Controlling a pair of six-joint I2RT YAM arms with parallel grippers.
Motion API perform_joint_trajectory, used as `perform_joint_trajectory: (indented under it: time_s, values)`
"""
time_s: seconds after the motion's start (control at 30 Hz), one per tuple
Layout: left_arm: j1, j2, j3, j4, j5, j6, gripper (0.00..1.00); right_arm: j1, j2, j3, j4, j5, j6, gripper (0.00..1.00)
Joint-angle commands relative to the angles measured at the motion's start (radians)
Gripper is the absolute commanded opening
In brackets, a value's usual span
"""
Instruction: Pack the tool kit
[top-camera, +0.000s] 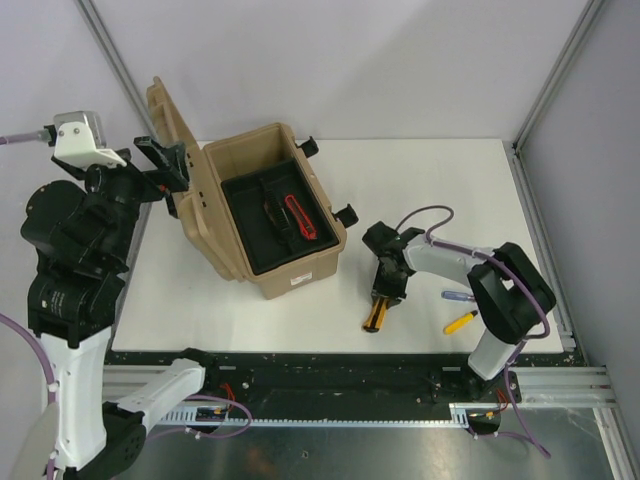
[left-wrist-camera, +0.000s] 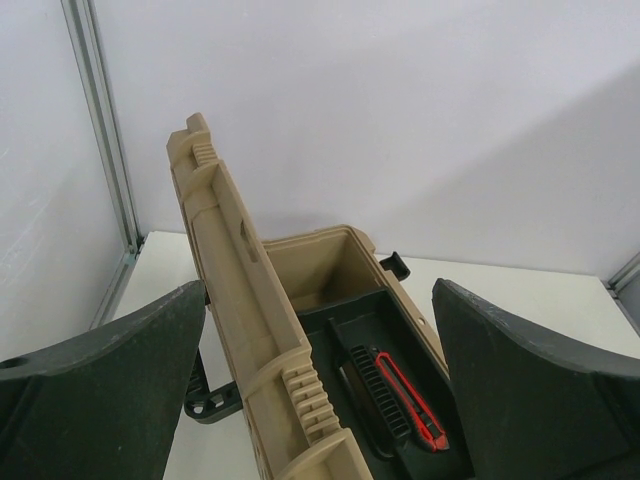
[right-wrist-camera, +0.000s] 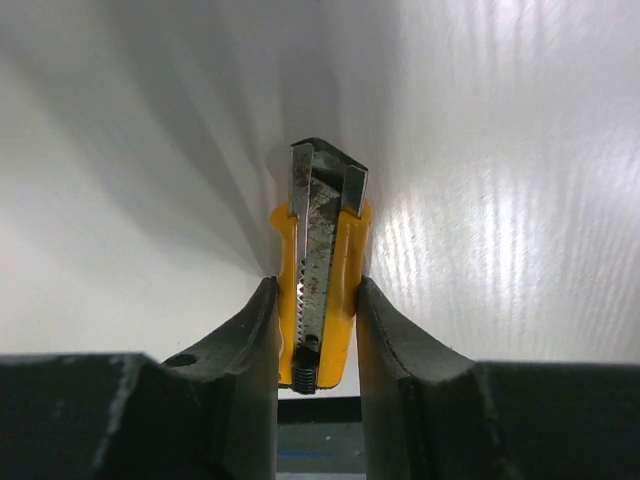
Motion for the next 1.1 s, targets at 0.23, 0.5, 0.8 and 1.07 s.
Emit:
perform_joint_trajectory:
  time_s: [0.23,0.5,0.8,1.07]
  values:
    - [-0.008,-0.013,0.035,0.019,-0.018,0.023,0.99,-0.062,-0.23,0.207,0.038,0.228,-0.238,0.0]
    - [-0.008,-0.015,0.038,0.02,-0.02,0.028,0.99,-0.071,-0.268,0.485,0.068,0.09,-0.491,0.0]
    - [-0.008,-0.018,0.044,0.021,-0.011,0.022,0.99,0.028,-0.06,0.805,0.13,0.043,-0.662,0.0]
    - [-0.007,-0.026,0.036,0.021,-0.008,0.004,0.99,0.12,0.202,1.082,0.014,0.053,-0.742,0.0]
